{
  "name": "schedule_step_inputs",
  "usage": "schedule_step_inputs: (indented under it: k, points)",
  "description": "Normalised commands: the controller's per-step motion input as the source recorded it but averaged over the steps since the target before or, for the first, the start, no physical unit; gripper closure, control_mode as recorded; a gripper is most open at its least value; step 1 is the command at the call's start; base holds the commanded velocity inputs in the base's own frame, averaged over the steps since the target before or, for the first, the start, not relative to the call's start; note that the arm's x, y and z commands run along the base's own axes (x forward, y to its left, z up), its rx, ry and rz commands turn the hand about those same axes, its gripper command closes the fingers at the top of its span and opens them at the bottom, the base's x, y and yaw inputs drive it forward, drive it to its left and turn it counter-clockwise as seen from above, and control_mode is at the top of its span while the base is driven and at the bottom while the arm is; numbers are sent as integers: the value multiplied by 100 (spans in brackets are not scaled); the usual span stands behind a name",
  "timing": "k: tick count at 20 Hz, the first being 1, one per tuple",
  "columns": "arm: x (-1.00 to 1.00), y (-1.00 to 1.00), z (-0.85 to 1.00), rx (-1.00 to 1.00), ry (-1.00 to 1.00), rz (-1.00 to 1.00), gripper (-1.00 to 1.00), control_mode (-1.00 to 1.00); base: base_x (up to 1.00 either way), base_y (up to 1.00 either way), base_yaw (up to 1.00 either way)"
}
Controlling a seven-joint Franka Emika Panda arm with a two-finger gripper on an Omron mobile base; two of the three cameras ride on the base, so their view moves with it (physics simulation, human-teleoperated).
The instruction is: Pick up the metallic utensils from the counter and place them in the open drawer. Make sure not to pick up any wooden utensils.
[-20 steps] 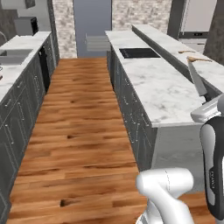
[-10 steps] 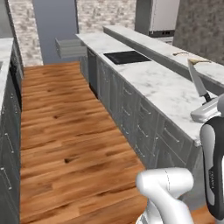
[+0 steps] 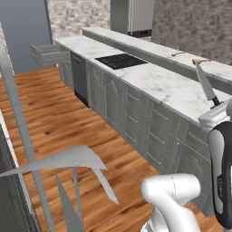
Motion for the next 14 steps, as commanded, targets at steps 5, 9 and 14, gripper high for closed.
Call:
schedule_step_inputs:
  k: [5,9,14]
  points:
    - [0,0,0,0,0,0,100,100,100,64,-20]
    - [0,0,0,0,0,0,100,100,100,79,-9]
    - [0,0,0,0,0,0,100,100,100,56,8]
